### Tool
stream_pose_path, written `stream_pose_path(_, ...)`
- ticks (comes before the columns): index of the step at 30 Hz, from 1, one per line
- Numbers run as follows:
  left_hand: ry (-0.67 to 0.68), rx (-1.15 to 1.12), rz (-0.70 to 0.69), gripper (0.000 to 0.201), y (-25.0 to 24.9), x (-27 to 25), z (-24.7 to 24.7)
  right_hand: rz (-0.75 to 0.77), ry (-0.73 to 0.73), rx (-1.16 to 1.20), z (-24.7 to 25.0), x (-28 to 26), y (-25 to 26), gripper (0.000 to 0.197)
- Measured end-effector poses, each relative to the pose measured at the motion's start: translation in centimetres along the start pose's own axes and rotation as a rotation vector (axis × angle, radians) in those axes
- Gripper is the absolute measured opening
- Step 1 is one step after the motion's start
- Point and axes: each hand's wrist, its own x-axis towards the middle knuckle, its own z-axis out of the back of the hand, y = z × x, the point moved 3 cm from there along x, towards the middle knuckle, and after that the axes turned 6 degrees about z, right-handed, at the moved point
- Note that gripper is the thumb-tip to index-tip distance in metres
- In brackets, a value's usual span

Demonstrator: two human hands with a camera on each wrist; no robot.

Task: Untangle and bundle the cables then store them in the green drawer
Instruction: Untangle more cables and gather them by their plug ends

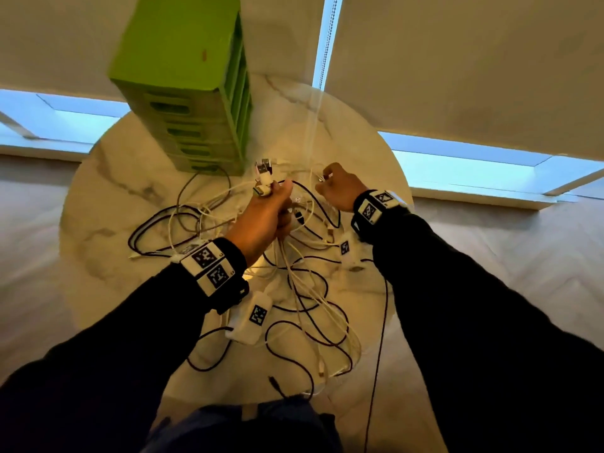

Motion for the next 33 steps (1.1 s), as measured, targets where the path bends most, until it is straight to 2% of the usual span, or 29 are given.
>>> stream_pose_path(2,-0.034,0.013,0.020,0.033,0.5,0.1,0.6,-0.030,-0.041,0.043,-0.7,2.2,0.4,0.060)
stream_pose_path(5,-0.076,0.030,0.040,0.033,1.3,0.3,1.7,-0.116,-0.096,0.383,-1.0,4.0,1.2,0.080)
stream_pose_path(6,-0.088,0.035,0.041,0.034,1.5,0.4,2.0,-0.136,-0.111,0.525,-0.8,4.3,1.7,0.077)
stream_pose_path(8,-0.106,0.025,0.046,0.037,2.0,0.5,2.7,-0.122,-0.165,0.786,0.7,4.0,3.0,0.053)
stream_pose_path(10,-0.108,0.005,0.042,0.040,2.3,0.6,3.1,-0.080,-0.230,0.951,3.2,2.5,4.6,0.031)
stream_pose_path(11,-0.110,0.002,0.038,0.041,2.3,0.6,3.3,-0.047,-0.247,0.989,4.4,1.5,5.5,0.027)
stream_pose_path(14,-0.108,-0.010,0.025,0.040,1.9,0.5,3.2,0.142,-0.230,1.014,7.4,-2.0,8.0,0.039)
stream_pose_path(16,-0.101,-0.039,0.023,0.039,1.4,0.4,2.9,0.231,-0.152,1.043,7.7,-4.7,9.1,0.031)
stream_pose_path(18,-0.094,-0.094,0.018,0.036,0.9,0.3,2.7,0.283,-0.070,1.020,6.9,-7.4,9.3,0.015)
stream_pose_path(21,-0.070,-0.167,0.005,0.029,0.3,-0.2,2.3,0.388,-0.009,0.831,3.7,-11.2,8.8,0.017)
stream_pose_path(24,-0.042,-0.134,0.029,0.038,0.0,-0.9,2.1,0.476,0.028,0.634,0.1,-14.1,8.3,0.020)
stream_pose_path(27,0.000,-0.101,0.035,0.036,0.2,-1.6,2.2,0.533,0.037,0.442,-2.2,-16.3,8.1,0.021)
stream_pose_path(30,0.013,-0.086,0.037,0.029,0.9,-2.1,2.8,0.576,-0.015,0.304,-3.0,-17.8,8.1,0.022)
stream_pose_path(33,0.040,-0.057,0.102,0.023,1.4,-3.2,3.3,0.579,-0.015,0.203,-3.5,-18.7,7.9,0.023)
